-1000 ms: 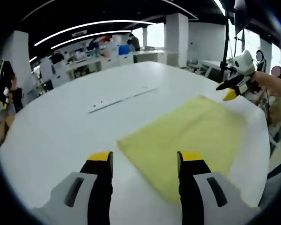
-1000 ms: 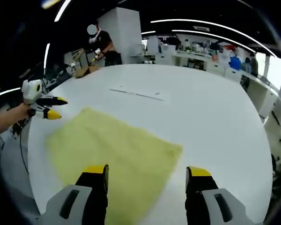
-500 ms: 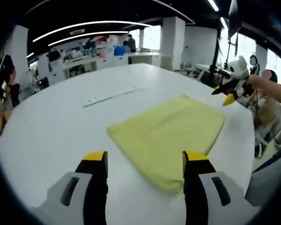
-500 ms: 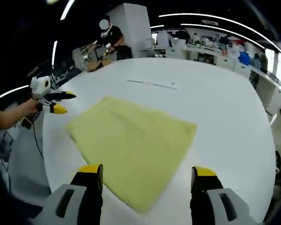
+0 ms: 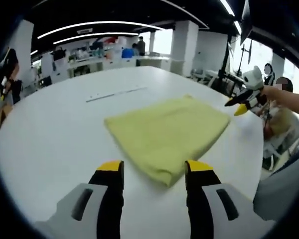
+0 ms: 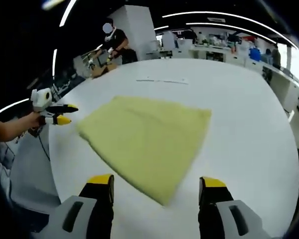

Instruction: Fold the garment on the visible template until the final outline fits inside the template.

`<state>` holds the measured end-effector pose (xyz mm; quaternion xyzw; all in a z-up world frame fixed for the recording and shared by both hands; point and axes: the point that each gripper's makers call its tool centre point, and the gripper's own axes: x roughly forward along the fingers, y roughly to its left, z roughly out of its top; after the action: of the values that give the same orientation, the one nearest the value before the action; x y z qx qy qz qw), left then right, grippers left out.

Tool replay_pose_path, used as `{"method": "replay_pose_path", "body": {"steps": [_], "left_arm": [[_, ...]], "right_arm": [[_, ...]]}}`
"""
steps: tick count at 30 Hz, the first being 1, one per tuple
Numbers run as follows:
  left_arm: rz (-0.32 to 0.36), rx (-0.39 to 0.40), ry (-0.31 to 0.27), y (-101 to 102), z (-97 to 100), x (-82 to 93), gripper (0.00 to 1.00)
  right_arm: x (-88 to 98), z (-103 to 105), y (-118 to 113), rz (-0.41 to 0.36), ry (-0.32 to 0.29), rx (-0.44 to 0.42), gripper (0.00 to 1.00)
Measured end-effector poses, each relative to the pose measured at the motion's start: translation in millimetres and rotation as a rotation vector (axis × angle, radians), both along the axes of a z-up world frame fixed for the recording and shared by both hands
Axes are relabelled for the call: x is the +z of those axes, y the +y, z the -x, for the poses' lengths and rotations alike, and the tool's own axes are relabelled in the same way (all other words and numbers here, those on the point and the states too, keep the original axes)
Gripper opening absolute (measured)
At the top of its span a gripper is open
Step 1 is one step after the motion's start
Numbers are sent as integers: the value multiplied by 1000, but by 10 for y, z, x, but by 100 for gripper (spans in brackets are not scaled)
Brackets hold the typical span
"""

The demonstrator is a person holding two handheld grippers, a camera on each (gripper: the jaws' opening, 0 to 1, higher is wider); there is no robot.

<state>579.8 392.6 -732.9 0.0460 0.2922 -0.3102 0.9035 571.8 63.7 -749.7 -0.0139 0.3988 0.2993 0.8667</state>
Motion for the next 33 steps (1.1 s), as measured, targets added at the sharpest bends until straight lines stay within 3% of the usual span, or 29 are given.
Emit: {"method": "replay_pose_path", "body": {"steps": [9, 15, 20, 33], "left_arm": [[14, 54, 50, 0, 89, -204, 32], [75, 94, 88, -9, 129, -259, 17], [130, 123, 129, -28, 147, -298, 9], [146, 122, 130, -70, 112, -297, 1]], "right_arm": [[-94, 86, 20, -20, -9, -12, 55], [-162, 129, 9, -30, -12, -34, 45], [-218, 131, -29, -41, -5, -72, 32], [-244, 81, -112, -52, 2, -142, 4]]}}
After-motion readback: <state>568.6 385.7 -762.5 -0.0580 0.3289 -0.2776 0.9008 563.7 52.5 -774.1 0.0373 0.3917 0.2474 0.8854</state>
